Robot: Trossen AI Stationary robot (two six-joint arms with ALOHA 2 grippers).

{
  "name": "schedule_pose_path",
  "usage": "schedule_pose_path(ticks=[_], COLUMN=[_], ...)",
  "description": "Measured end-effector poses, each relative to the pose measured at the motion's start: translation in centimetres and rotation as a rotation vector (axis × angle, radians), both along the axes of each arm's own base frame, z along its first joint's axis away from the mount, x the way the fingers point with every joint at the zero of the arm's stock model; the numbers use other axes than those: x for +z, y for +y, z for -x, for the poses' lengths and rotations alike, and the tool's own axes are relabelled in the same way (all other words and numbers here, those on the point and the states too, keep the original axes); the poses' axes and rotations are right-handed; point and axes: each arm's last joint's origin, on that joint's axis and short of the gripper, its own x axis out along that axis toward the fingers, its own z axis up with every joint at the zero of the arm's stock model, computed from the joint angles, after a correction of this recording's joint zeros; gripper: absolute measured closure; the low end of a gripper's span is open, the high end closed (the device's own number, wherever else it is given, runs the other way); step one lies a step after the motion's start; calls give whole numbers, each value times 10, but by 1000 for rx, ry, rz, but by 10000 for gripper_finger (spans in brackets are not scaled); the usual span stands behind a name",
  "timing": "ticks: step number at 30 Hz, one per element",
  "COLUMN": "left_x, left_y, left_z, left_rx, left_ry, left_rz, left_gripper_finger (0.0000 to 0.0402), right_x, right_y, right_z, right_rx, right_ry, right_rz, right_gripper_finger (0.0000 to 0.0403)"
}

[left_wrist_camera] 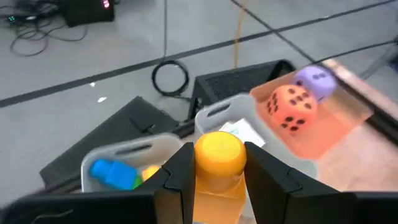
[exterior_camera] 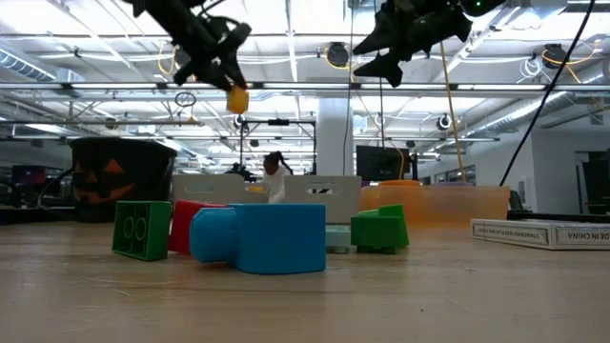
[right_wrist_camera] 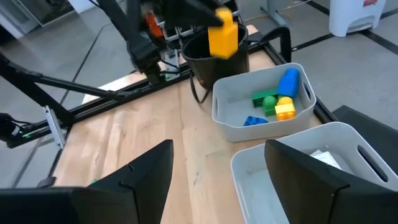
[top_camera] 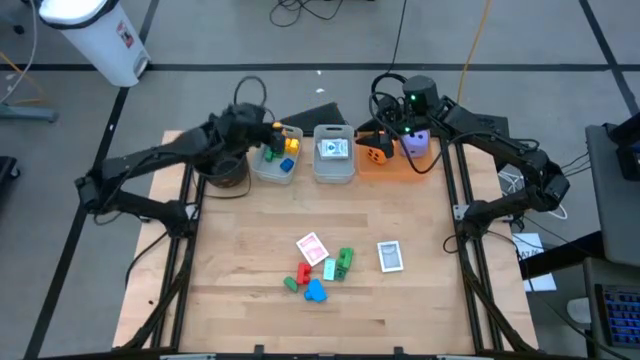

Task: Pick & Place Toys
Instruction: Put the yellow game piece into the left gray bin

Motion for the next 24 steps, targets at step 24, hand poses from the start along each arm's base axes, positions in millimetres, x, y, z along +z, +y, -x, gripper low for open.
schedule_pose_path(ticks=[24], left_x=[-113], left_y=[16], left_z=[-17], left_rx=[187], left_ry=[11], left_rz=[38], left_gripper_finger=[294], right_x=[-12], right_y=[18], right_z=[-17], right_rx=[-71], right_ry=[37], right_rz=[20], right_gripper_finger=[161])
